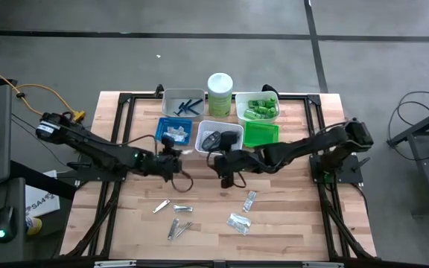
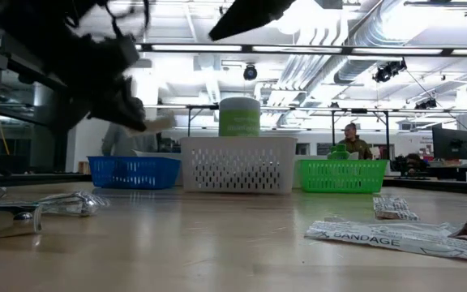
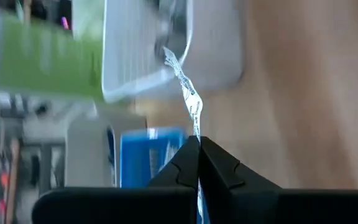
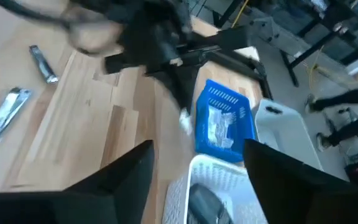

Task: Pick & Place Travel size toiletries
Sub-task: Put the white bandage into the blue bin

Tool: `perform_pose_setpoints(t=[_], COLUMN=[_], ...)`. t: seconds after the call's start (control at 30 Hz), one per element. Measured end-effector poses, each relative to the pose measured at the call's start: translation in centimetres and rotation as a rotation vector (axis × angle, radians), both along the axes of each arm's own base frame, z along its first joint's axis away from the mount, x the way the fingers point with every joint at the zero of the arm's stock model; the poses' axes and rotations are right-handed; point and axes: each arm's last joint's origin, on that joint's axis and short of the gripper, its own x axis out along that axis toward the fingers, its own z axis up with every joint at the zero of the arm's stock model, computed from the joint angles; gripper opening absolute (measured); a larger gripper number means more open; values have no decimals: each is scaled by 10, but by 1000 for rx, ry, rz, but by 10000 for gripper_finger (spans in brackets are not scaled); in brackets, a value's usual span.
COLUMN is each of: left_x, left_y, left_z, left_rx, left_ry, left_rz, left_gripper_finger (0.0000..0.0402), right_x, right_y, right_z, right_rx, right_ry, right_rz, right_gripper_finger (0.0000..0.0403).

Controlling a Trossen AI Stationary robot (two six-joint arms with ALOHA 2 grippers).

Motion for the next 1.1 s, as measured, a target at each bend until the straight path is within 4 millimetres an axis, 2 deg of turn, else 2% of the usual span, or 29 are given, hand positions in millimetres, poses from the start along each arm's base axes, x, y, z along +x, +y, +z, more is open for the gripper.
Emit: perform_pose_setpoints(t=[0.23, 0.43, 0.6, 0.73, 0.83, 0.97, 1.1], left_x=[-2, -7, -10, -11, -12, -13, -17], left_y=[47, 77, 91, 95, 96, 97, 96], left_z=[-6, -8, -9, -9, -10, -7, 1], left_rx=[-75, -183, -235, -270, -268, -225, -206], left_ry=[73, 118, 121, 122, 126, 113, 72], left_rz=[171, 210, 240, 239, 245, 277, 286], left_gripper_finger=[1, 0, 10, 53, 103, 161, 186], right_x=[-14, -18, -26, -37, -46, -57, -71], right_y=[2, 1, -2, -3, 0, 11, 28], right_z=[13, 6, -3, -11, -27, -40, -52], right_rx=[28, 48, 102, 187, 230, 304, 400], right_ry=[6, 76, 172, 260, 329, 382, 432], right_rz=[-7, -33, -100, -190, -237, -301, -370], right_gripper_finger=[263, 263, 263, 263, 263, 257, 253])
